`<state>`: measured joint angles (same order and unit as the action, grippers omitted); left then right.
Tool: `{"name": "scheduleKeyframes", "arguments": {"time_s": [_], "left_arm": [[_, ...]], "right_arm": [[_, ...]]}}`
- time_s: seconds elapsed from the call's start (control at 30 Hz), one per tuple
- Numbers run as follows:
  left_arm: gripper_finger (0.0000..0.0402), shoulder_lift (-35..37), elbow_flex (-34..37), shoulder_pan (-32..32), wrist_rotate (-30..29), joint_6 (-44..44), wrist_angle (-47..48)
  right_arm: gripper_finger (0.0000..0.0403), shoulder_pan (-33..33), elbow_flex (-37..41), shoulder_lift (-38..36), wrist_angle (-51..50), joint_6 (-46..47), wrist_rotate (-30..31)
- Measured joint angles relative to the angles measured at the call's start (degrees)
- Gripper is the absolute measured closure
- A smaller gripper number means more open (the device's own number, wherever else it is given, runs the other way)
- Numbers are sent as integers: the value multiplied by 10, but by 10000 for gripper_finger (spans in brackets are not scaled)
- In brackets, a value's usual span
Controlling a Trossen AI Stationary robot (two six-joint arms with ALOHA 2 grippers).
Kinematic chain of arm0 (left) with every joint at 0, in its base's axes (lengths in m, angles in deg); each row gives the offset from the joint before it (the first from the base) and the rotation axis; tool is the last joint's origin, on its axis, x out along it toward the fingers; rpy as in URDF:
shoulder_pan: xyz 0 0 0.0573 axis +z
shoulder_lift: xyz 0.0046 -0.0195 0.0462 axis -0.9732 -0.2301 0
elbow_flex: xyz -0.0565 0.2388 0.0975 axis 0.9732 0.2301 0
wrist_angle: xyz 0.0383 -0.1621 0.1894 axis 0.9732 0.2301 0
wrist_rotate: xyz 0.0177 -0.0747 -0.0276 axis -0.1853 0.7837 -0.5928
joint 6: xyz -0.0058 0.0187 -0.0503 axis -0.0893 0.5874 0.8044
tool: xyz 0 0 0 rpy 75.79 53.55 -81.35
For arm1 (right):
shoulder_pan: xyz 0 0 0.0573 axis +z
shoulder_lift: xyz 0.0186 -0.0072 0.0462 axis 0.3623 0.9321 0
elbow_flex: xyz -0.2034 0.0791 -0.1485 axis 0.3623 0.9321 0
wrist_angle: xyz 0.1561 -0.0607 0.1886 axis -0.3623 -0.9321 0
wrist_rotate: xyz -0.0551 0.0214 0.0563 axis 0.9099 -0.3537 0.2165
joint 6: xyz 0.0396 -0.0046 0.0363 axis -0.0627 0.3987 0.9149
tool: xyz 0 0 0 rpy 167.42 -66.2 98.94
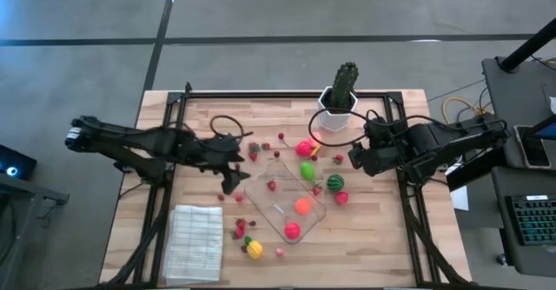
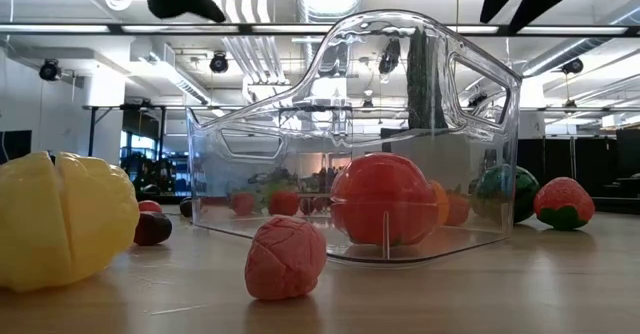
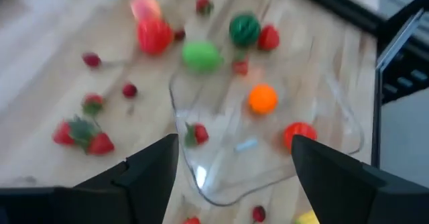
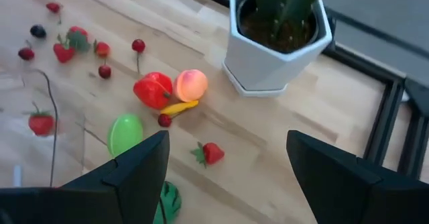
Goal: Pick and placing Produce into tupperware
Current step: Put the red strawberry into the transparent bin
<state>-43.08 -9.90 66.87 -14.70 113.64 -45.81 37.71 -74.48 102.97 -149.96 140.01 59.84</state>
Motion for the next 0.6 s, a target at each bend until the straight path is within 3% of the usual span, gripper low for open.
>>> {"name": "scheduleKeyframes", "arguments": {"time_s": [0.3,0.6], "left_arm": [[128,111,20,9,-74,-33,-3],[128,200,160,9,-113,8,-30]], "right_arm": [[110,0,10,1,4,48,-39],[110,0,120,18,43,102,-165]]}}
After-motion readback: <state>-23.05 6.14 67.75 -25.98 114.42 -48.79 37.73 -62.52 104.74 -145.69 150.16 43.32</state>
